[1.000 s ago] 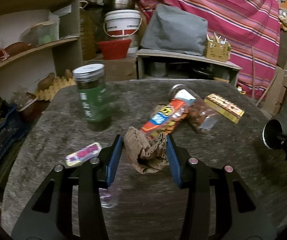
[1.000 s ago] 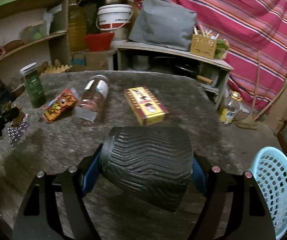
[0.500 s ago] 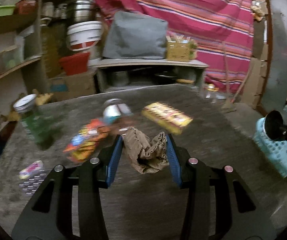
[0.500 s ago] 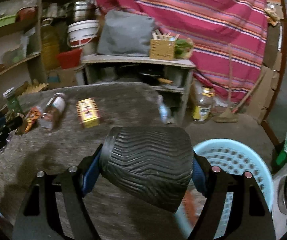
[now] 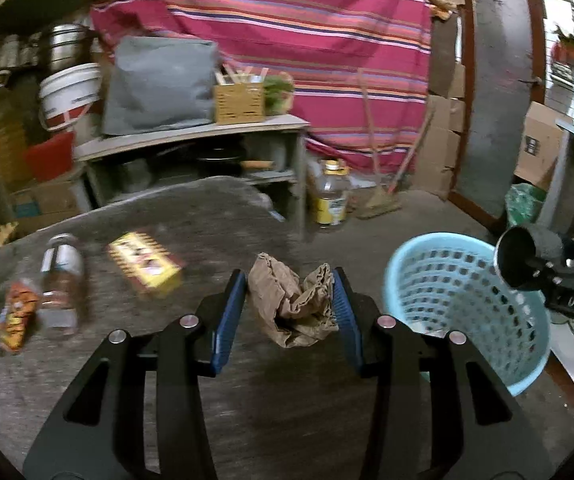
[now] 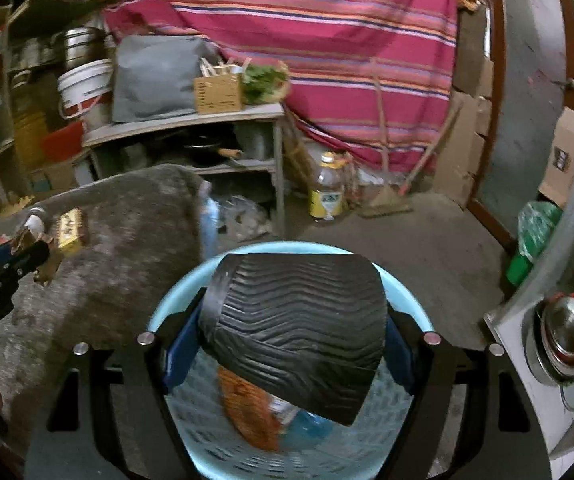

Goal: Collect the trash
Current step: 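Open both tools over the blue basket to drop the paper and cup, then move both open tools back over the table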

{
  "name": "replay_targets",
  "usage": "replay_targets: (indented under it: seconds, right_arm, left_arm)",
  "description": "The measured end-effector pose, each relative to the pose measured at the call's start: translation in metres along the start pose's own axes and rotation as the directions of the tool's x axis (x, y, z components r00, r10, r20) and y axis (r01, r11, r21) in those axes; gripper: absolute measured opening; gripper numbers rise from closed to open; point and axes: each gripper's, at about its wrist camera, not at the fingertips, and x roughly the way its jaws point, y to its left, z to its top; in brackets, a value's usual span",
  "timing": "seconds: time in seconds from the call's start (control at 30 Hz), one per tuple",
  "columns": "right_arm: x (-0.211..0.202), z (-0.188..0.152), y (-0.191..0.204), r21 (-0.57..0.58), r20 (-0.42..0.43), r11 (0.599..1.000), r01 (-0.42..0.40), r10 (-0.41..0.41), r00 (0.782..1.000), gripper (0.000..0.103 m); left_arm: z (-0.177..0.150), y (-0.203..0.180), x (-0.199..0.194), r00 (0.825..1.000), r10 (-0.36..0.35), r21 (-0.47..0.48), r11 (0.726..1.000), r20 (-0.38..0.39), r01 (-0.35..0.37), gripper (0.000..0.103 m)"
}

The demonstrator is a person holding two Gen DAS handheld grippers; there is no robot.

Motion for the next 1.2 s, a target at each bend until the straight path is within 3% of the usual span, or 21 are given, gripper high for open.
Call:
replay_targets:
  seconds: [0.33,0.7,0.83,0.93,1.2]
  right_arm:
    - [0.003,-0.016,-0.053,0.077,-0.033,0.996,0.040,-0.037,0.999,0.076]
    - [0.004,-0.022,-0.071,0.125,-0.041,0.991,0.042,-0.037,0.998,0.076]
    - [0.005,-0.022,-0.073,0.131,-0.044,0.991,0.040,-0.034,0.998,0.076]
    - [0.005,-0.022,-0.072,0.131,-0.046,0.991,0.038,-0.032,0.998,0.076]
    - [0.018,-0.024,-0.057,0.121,-0.080,0.992,0.027,-0.017,0.997,0.076]
  left_arm:
    - [-0.001,-0.068,0.025,0.996,-0.086,0.031,0.996,-0.024,0.087,0.043]
    - [0.005,-0.109,0.043,0.992,-0.118,0.055,0.991,-0.043,0.120,0.045]
    - [0.012,-0.114,0.046,0.988,-0.138,0.053,0.989,-0.064,0.142,0.056]
    - [0.020,-0.113,0.047,0.985,-0.145,0.043,0.988,-0.095,0.150,0.080]
    - [0.029,-0.080,0.037,0.995,-0.058,0.004,0.998,-0.087,0.059,0.094]
